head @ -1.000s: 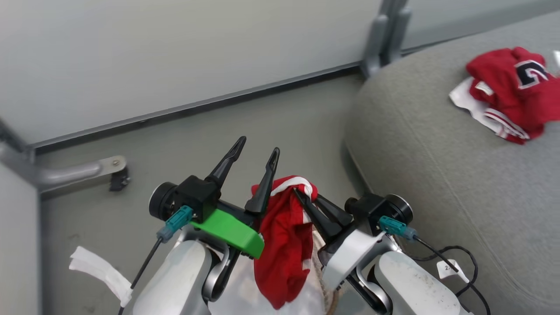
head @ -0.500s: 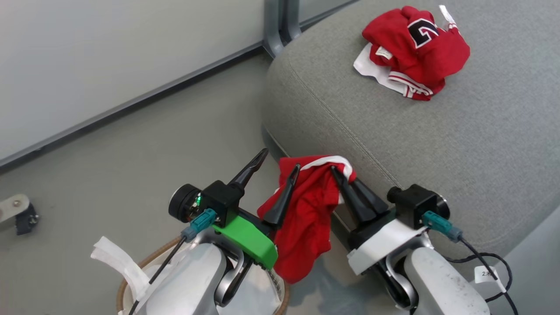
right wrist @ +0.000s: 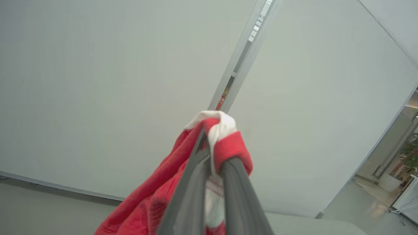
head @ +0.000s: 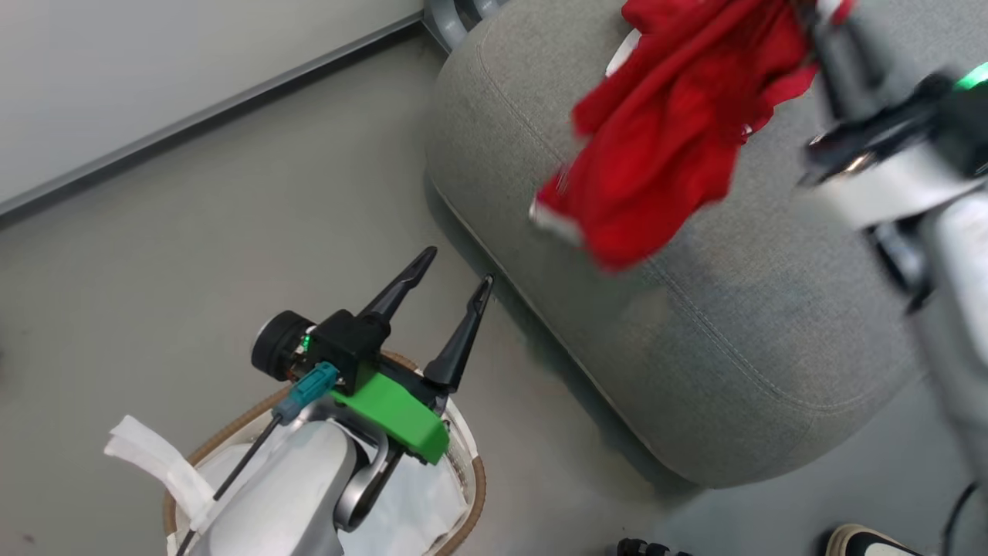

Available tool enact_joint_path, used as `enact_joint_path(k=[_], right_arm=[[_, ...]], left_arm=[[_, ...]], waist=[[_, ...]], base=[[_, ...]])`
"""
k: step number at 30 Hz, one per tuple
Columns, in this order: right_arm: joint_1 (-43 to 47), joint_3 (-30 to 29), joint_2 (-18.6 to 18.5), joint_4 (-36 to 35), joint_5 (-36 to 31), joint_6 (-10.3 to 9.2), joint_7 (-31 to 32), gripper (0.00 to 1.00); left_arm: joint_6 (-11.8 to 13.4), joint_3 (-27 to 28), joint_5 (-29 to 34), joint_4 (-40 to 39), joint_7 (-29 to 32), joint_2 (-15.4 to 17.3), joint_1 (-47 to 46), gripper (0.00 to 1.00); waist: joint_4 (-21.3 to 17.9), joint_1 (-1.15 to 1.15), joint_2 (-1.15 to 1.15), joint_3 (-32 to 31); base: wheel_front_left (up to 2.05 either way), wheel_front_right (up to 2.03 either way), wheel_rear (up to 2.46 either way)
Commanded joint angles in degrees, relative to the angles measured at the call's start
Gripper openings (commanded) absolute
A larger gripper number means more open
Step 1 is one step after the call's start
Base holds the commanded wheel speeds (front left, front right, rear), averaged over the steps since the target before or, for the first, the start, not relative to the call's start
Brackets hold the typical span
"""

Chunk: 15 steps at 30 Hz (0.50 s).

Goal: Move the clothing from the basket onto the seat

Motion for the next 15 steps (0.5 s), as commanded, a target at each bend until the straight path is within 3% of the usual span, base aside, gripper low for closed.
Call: enact_joint_path(k=[1, 8, 15], right_arm=[[-3.35, -1.25, -2.02, 0.16, -0.13, -0.07, -0.13, 0.0], [-20.55, -5.87, -11.71, 5.19, -1.47, -0.07, 0.48, 0.0], [-29.79, -9.5, -16.88, 15.97, -5.71, -0.07, 1.36, 0.0]], left_arm=[[-0.17, 0.77, 0.76, -0.52, -0.04, 0.9, 0.49, 1.0], [-0.17, 3.35, 1.71, -3.31, -0.04, 3.6, 0.01, 1.0], [-0.17, 2.52, 2.18, -5.06, -0.04, 5.69, -2.25, 1.0]], waist=[[-0.12, 0.0, 0.0, 2.05], [0.02, 0.0, 0.0, 7.76], [3.02, 0.0, 0.0, 13.78]], base=[[0.0, 0.0, 0.0], [0.0, 0.0, 0.0], [0.0, 0.0, 0.0]])
